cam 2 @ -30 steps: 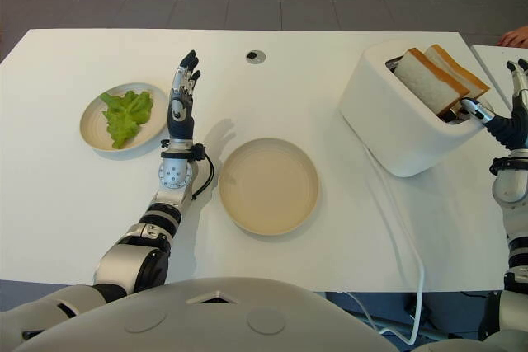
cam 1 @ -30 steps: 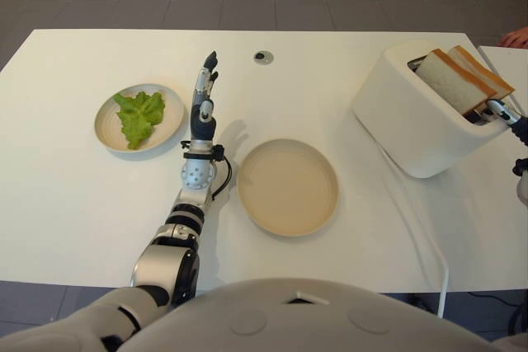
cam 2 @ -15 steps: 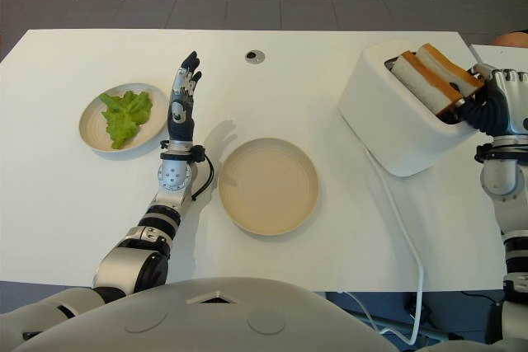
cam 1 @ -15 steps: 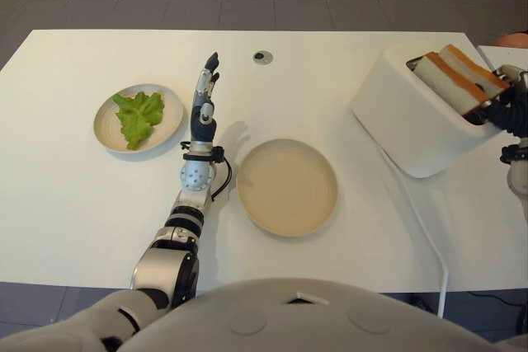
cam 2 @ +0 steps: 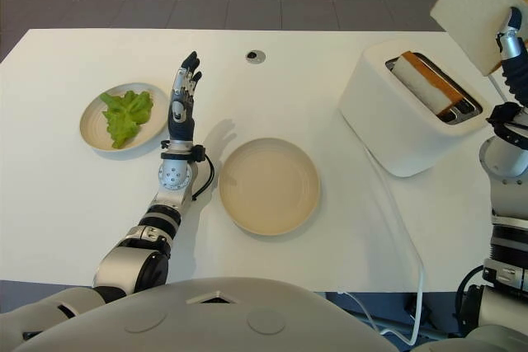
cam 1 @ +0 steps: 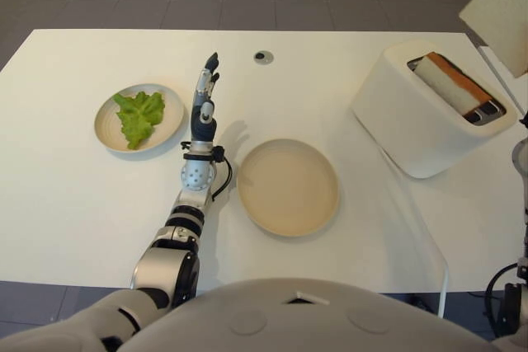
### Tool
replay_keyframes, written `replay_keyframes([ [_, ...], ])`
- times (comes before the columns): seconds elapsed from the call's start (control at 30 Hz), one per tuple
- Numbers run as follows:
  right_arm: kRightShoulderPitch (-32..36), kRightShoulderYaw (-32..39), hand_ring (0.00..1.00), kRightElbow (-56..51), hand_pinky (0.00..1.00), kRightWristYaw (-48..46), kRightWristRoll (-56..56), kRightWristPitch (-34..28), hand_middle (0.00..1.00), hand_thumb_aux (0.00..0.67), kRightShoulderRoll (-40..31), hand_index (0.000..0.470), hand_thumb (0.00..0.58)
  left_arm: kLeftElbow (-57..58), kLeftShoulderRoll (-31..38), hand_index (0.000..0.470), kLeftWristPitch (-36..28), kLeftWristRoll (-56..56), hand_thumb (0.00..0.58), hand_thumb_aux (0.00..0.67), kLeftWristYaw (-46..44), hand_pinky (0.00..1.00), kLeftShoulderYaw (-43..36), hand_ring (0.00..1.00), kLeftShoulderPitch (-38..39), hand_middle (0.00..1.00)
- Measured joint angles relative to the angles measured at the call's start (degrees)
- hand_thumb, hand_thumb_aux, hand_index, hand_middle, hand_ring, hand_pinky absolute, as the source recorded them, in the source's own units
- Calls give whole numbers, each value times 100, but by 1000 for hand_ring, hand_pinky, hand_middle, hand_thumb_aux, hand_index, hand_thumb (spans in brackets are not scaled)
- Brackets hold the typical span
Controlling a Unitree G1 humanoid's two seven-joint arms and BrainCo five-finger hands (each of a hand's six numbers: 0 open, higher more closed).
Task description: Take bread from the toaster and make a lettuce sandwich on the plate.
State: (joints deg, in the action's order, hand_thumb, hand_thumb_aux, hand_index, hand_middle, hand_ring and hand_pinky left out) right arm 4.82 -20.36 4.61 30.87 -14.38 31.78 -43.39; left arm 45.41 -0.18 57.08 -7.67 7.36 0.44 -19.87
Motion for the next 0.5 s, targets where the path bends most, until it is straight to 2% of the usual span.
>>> replay_keyframes([
  [0.13, -247, 1265, 973, 646, 973, -1914, 1539, -58, 973, 670, 232, 470, 580, 62, -12, 0, -1, 1, 0, 0, 18, 0, -1, 0, -39, 0],
  [0.3, -833, 2675, 1000, 210, 1000, -3909, 2342, -522, 1000, 670, 802, 470, 580, 270, -16, 0, -7, 0, 0, 0, 91, 0, 0, 0, -160, 0],
  [0.4, -976, 3132, 1000, -288, 1000, -4563, 2319, -555, 1000, 670, 1119, 470, 580, 399, -13, 0, -9, 0, 0, 0, 122, 0, 1, 0, -235, 0],
  [0.5, -1000, 3181, 1000, -905, 1000, -4875, 2035, -526, 1000, 670, 1233, 470, 580, 487, -13, 0, -7, -1, 0, 0, 135, 0, -3, 0, -287, 0],
])
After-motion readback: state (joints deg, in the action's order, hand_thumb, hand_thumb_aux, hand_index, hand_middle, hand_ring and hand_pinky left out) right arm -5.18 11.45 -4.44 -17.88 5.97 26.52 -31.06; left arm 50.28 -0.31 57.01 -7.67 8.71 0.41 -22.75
